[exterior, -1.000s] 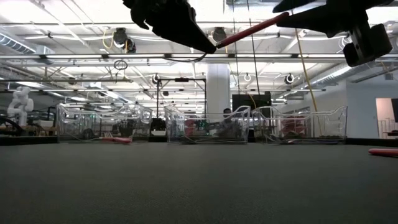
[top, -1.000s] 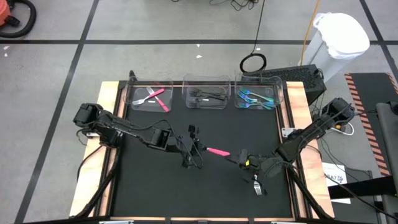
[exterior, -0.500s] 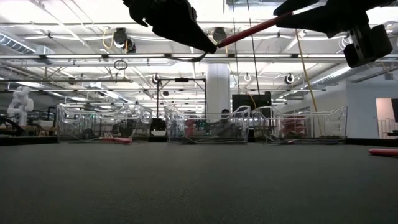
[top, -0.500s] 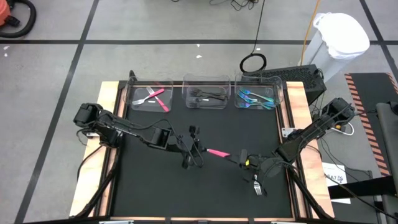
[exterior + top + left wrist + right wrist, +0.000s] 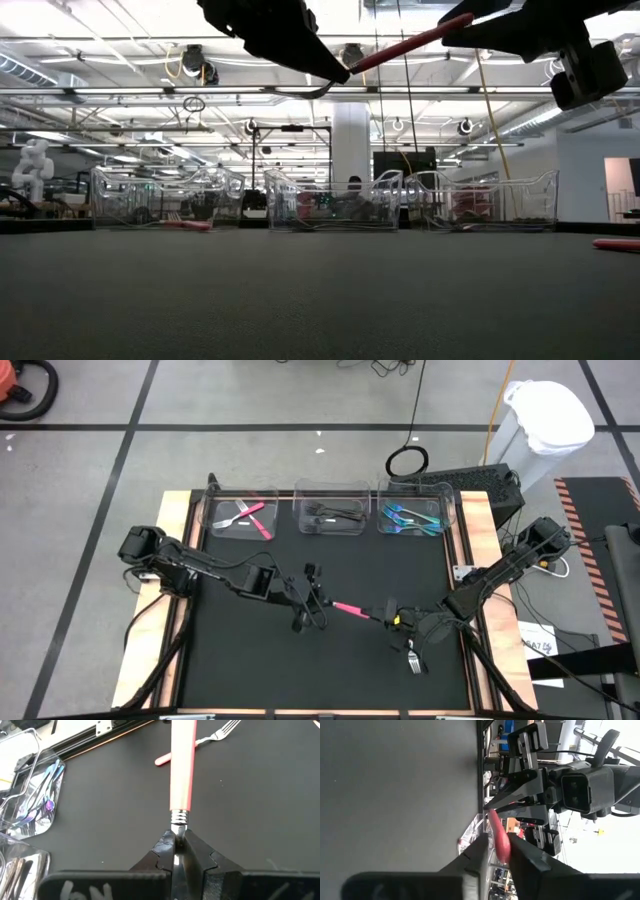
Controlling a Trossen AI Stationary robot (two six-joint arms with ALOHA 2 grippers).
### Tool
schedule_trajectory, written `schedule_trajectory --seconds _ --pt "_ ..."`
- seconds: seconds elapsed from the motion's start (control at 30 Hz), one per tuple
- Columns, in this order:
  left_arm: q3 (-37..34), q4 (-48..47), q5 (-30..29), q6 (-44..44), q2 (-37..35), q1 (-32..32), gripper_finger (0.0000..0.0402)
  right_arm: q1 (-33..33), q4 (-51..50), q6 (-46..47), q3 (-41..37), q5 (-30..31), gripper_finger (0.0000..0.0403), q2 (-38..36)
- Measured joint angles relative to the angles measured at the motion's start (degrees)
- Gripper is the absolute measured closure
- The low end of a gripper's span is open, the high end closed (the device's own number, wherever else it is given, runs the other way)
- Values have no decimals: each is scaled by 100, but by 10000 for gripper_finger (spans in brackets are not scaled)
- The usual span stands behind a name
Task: Sort silverware by color (type)
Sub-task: Put the pink fork into the left transparent bin
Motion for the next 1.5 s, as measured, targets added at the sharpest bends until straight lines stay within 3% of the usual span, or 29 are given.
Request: schedule_trajectory --seconds 0.13,0.4,0.77,0.97,1.23,1.5 --pt "0 -11 -2 2 0 2 384 0 -20 -1 0 0 377 0" --pt "-15 269 -197 88 0 -4 375 4 -9 3 0 33 377 -11" --pt "-17 652 -1152 194 2 -9 233 4 168 143 2 389 377 -9" --pt "5 962 -1488 470 0 -114 185 -4 378 192 2 472 377 -1" --pt "13 1987 -1861 1632 -7 -454 176 -153 414 624 2 925 377 -33" --pt "13 2138 -2529 2139 -4 -697 176 -334 455 919 2 914 374 -44"
